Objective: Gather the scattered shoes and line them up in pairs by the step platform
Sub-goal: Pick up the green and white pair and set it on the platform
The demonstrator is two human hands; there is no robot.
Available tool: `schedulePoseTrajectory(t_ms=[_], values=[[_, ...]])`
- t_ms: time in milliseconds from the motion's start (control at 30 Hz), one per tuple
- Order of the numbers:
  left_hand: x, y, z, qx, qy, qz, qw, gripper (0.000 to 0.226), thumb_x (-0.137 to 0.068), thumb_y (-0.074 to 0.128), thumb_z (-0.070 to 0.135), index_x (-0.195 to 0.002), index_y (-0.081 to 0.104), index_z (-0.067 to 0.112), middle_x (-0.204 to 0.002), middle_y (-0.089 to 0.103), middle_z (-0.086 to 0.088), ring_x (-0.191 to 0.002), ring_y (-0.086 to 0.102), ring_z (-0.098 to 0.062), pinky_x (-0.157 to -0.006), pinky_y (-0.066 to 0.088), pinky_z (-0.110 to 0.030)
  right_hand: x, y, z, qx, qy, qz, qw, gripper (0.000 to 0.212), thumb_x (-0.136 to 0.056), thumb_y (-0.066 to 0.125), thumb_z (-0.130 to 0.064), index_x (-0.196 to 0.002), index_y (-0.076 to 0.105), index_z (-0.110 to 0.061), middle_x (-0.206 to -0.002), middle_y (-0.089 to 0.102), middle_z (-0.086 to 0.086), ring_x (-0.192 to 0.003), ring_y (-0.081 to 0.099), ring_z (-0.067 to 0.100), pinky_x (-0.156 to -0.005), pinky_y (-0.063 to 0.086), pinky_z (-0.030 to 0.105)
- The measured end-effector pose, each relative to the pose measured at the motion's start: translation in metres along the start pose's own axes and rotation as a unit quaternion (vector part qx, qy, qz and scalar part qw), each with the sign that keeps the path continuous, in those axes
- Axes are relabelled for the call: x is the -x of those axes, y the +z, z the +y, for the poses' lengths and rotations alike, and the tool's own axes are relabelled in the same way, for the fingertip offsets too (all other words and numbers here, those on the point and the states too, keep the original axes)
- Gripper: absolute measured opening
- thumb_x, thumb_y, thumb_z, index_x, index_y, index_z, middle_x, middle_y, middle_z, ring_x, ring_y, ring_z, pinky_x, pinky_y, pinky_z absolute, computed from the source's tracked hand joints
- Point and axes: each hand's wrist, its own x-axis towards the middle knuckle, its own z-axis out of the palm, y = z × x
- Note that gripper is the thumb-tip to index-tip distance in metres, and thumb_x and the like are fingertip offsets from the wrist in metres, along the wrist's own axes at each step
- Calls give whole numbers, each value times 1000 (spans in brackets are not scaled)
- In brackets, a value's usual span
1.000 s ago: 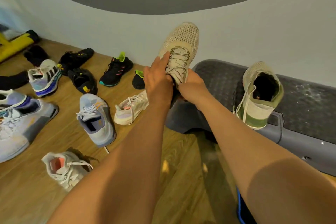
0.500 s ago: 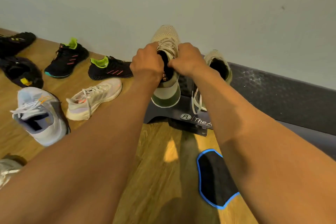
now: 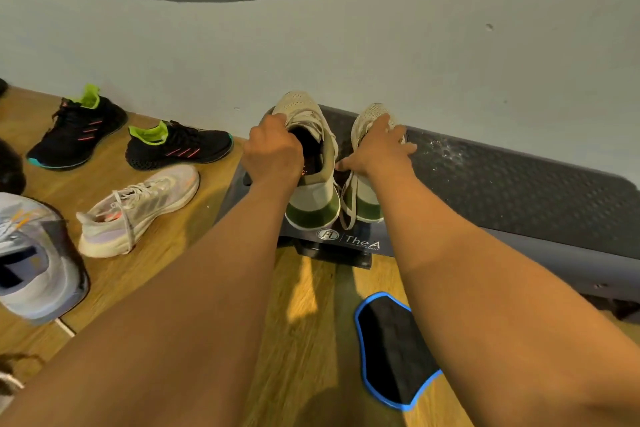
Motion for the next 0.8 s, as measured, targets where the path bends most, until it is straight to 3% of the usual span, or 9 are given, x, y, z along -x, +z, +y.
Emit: schedulePoseTrajectory(t_ms=[133, 233, 333, 467, 567, 633, 733, 800], values=[[-1, -1, -2, -14, 3, -1, 1000, 36, -100, 42, 19, -135, 51, 19, -129, 54, -14, -116, 49, -35, -89, 40, -38, -12, -1, 9, -15, 16, 0, 1000, 117, -74, 78, -30, -152, -8, -21, -156, 6, 17, -135, 27, 47, -102, 38, 55], [-3, -3, -2, 4, -5, -19, 1000, 34, -96, 41, 14, -127, 56, 18, -124, 55, -16, -114, 49, -36, -83, 37, -37, -17, -11, 30, -109, 14, 30, 993, 97, -74, 77, -27, -148, 16, -16, -146, 26, 17, -126, 41, 41, -98, 43, 46], [-9, -7, -5, 33, -8, -20, 999, 37, -95, 43, 13, -129, 58, 18, -125, 56, -15, -116, 48, -36, -85, 38, -37, -18, -26, 57, -277, -3, 42, 960, 60, -75, 74, -17, -124, 41, -11, -128, 52, 12, -104, 57, 28, -79, 52, 38], [-12, -12, -8, 72, -6, -6, 997, 37, -92, 48, 11, -125, 63, 19, -118, 62, -16, -111, 52, -37, -87, 42, -38, -7, -37, 107, -558, 49, -60, 826, 45, -81, 66, -9, -124, 52, -14, -113, 66, 14, -94, 67, 31, -74, 58, 48], [-13, -13, -6, 94, 3, 6, 996, 34, -90, 49, 9, -119, 66, 16, -112, 65, -17, -108, 52, -40, -86, 41, -42, 7, -32, 143, -697, 66, -147, 699, 38, -77, 64, -16, -115, 61, -12, -93, 72, 11, -80, 71, 27, -67, 59, 43], [-15, -13, -5, 98, 2, 11, 995, 37, -89, 49, 9, -121, 65, 18, -113, 66, -16, -110, 51, -41, -89, 42, -43, 13, -26, 162, -756, 69, -163, 631, 43, -66, 71, -20, -108, 64, -10, -91, 70, 11, -81, 69, 27, -72, 59, 41], [-16, -13, -7, 105, 18, 7, 994, 39, -88, 50, 11, -123, 65, 22, -114, 67, -14, -111, 53, -41, -91, 43, -44, 17, -20, 179, -795, 65, -175, 577, 64, -35, 91, -18, -96, 72, -12, -97, 67, 10, -93, 63, 26, -91, 50, 40], [-16, -11, -7, 110, 20, 7, 994, 40, -88, 50, 12, -123, 64, 24, -114, 67, -13, -111, 54, -41, -93, 44, -45, 19, -21, 179, -801, 62, -195, 562, 59, -39, 91, -20, -95, 73, -12, -101, 65, 7, -96, 61, 23, -87, 51, 37]])
